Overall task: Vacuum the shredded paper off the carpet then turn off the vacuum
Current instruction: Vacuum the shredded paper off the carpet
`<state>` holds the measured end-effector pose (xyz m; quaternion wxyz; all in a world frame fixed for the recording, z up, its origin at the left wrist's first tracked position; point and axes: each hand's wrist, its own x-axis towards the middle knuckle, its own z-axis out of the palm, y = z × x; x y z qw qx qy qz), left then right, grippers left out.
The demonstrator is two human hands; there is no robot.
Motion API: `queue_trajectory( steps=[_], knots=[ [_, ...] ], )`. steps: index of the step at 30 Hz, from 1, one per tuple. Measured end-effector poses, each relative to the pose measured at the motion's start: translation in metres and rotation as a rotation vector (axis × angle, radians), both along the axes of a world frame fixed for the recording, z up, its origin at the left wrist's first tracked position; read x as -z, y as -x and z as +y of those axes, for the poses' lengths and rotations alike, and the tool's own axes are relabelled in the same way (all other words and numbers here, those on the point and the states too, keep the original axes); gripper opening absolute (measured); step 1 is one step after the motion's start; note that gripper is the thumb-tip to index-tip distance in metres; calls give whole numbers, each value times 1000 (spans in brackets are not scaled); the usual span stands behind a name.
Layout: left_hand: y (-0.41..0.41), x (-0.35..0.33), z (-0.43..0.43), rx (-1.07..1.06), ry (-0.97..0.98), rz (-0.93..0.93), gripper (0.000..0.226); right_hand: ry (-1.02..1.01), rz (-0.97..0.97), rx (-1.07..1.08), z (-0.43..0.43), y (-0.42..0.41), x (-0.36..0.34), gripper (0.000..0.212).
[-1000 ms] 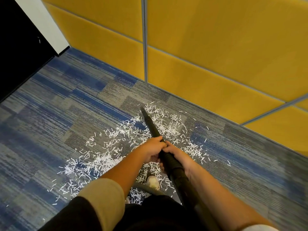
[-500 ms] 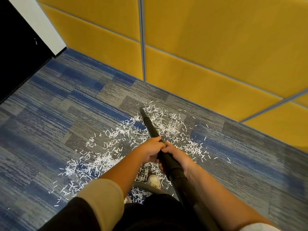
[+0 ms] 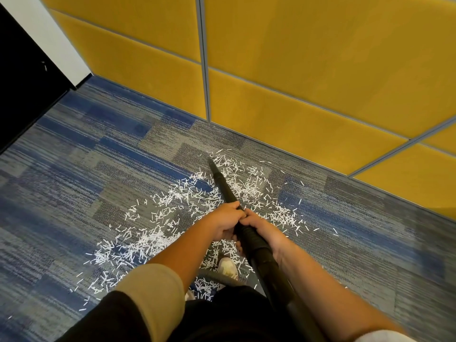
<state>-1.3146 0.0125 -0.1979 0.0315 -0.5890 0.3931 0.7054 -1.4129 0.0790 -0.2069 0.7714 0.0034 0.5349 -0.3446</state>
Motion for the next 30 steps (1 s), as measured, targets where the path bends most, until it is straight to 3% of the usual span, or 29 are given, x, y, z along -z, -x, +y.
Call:
queue_trajectory(
  steps=[9, 16, 30],
  knots=[
    [2, 6, 0, -19, -15, 7, 58, 17, 19, -14, 0, 3, -4, 42],
    [15, 8, -1, 4, -27, 36, 56, -8, 69, -13, -2, 16, 2, 56],
    [-5, 7, -21, -119, -33, 36, 57, 55, 11, -110, -34, 2, -8, 40]
  ],
)
